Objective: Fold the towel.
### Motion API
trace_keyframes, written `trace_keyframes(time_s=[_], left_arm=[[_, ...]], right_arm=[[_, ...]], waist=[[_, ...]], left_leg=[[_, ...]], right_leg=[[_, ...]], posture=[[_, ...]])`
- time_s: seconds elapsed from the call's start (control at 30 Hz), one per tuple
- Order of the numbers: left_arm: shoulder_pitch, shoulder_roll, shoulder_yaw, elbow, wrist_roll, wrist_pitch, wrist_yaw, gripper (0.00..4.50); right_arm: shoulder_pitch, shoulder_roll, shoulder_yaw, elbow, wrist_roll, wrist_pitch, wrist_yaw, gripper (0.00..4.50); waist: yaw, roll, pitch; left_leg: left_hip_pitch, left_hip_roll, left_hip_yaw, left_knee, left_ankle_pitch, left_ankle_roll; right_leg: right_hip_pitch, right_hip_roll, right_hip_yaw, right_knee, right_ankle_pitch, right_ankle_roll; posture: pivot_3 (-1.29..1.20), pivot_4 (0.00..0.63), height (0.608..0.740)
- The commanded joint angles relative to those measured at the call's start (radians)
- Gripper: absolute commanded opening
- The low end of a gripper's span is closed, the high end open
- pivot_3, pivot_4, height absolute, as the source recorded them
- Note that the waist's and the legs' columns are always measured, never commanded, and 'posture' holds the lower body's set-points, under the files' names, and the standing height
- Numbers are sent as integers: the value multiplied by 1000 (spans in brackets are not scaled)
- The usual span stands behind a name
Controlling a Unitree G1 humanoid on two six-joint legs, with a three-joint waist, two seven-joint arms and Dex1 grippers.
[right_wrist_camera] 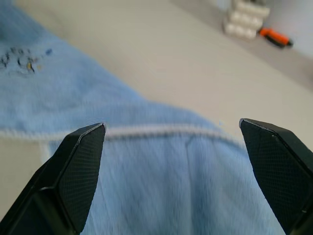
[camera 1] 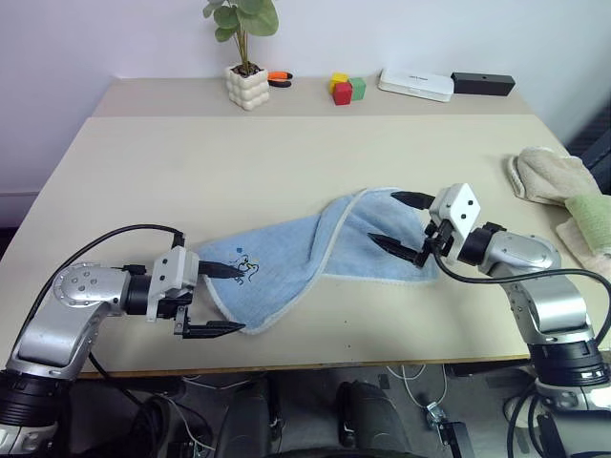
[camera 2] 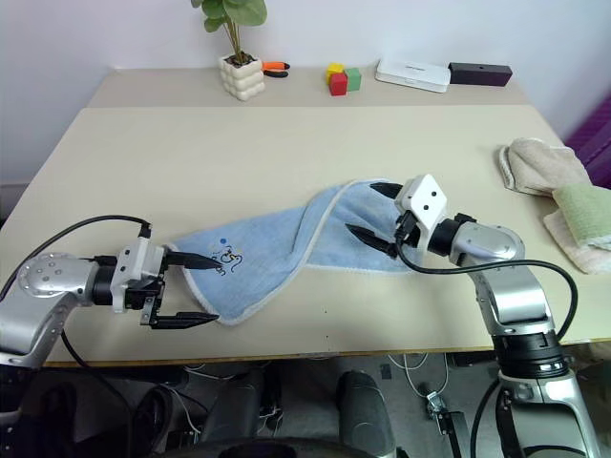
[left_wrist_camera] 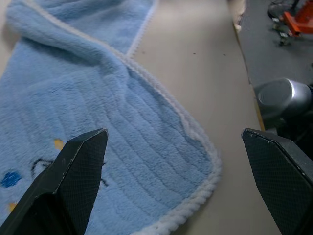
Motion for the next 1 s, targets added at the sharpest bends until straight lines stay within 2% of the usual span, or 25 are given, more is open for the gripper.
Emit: trace_keyframes(time_s=[0.03,0.13,0.2,0.43,0.53,0.7,0.77,0.8,0.87,1.0], left_arm=[[-25,-21,-34,-24,6,-15,-7,4474],[-26,-31,-77,27,92,-115,-6,4474],[-15,-42,-97,93,172,-259,11,4474],[-18,-92,-147,163,231,-347,51,4474],[-19,-85,-201,171,289,-307,60,3723],[-28,-93,-202,124,248,-265,66,1314],[-28,-85,-196,121,229,-254,53,207],[-28,-81,-191,121,224,-251,51,38],[-30,-73,-173,125,202,-232,48,38],[-36,-78,-129,139,160,-204,71,38]], right_arm=[[-3,14,-7,-55,3,1,-25,4500],[-7,30,2,-72,-3,7,-50,4500],[-10,39,2,-91,0,16,-66,4500],[-3,68,22,-131,1,37,-100,4500],[-2,61,5,-138,9,36,-101,4500],[-2,60,3,-113,-1,17,-103,4500],[-13,65,0,-90,-20,-1,-120,4500],[-22,68,-3,-72,-33,-12,-135,4500],[-79,72,-1,35,-121,-30,-228,4500],[-192,102,-17,224,-190,3,-365,4500]], waist=[[0,0,0],[-1,0,0],[-2,1,0],[2,1,0],[2,2,-2],[2,5,-3],[1,5,-3],[1,5,-3],[-2,5,-3],[-4,5,-3]], left_leg=[[0,0,0,0,0,0],[0,0,0,0,0,0],[0,0,1,0,0,0],[0,0,0,0,0,0],[0,0,0,0,0,1],[1,-1,-1,0,0,1],[1,-1,-1,0,0,1],[1,-1,-1,0,0,1],[1,-1,-1,0,0,1],[1,-1,1,1,0,1]], right_leg=[[0,0,0,0,0,0],[0,0,0,0,0,1],[0,0,0,0,1,1],[0,0,0,0,0,0],[0,-1,0,0,0,0],[2,-1,0,-1,0,0],[2,-1,0,-1,0,0],[2,-1,0,-1,0,0],[2,-1,0,0,0,0],[1,-1,0,0,0,0]], posture=[[0,150,735],[0,150,735],[0,150,735],[0,150,735],[0,150,735],[0,150,735],[0,150,735],[0,150,735],[0,150,735],[0,150,735]])
